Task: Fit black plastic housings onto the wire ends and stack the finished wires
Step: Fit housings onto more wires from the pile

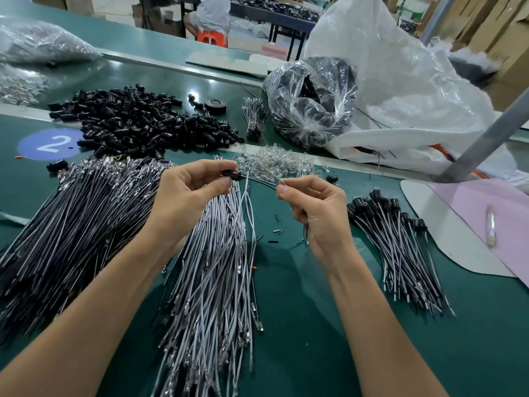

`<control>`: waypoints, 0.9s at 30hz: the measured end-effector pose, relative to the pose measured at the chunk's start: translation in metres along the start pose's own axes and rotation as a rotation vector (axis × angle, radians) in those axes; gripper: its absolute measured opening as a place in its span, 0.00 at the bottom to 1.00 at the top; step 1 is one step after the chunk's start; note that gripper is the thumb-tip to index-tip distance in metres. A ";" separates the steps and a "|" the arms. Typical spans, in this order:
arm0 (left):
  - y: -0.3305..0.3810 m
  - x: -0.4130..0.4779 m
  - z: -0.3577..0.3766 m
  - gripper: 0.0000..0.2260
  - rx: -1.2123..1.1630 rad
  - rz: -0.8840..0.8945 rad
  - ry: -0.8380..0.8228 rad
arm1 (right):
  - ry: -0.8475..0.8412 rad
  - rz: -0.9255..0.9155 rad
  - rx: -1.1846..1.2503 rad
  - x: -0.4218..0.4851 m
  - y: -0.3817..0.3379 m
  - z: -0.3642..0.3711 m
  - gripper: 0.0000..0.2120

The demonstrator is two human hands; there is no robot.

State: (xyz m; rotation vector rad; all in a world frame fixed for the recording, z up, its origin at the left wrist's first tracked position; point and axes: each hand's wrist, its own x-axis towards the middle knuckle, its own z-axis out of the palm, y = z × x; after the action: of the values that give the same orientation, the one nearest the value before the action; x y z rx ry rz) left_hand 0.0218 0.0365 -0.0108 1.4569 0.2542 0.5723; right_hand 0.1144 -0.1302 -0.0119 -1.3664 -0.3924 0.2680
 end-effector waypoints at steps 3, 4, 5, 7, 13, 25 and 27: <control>0.000 0.000 -0.001 0.13 -0.017 -0.009 -0.004 | 0.029 -0.016 -0.041 0.000 0.002 0.000 0.08; -0.001 0.000 0.000 0.12 -0.018 -0.009 -0.009 | 0.026 -0.025 -0.055 0.000 0.002 0.000 0.08; -0.001 0.001 0.000 0.12 -0.014 -0.008 -0.014 | 0.017 -0.037 -0.068 -0.001 0.003 0.001 0.08; -0.003 0.001 0.000 0.12 -0.001 -0.003 -0.023 | -0.008 -0.067 -0.090 -0.001 0.003 0.002 0.07; -0.006 0.003 -0.002 0.13 0.023 0.008 -0.045 | 0.021 -0.118 -0.096 0.000 0.004 0.002 0.05; -0.011 0.004 0.002 0.11 -0.005 0.001 -0.090 | -0.030 -0.112 -0.130 0.001 0.010 0.003 0.05; -0.012 0.003 0.003 0.10 -0.015 0.006 -0.107 | -0.044 -0.108 -0.144 0.000 0.010 0.004 0.05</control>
State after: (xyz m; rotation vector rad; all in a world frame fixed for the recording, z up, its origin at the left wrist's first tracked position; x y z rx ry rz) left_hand 0.0284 0.0354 -0.0214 1.4693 0.1613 0.4987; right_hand 0.1132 -0.1244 -0.0209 -1.4769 -0.5288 0.1837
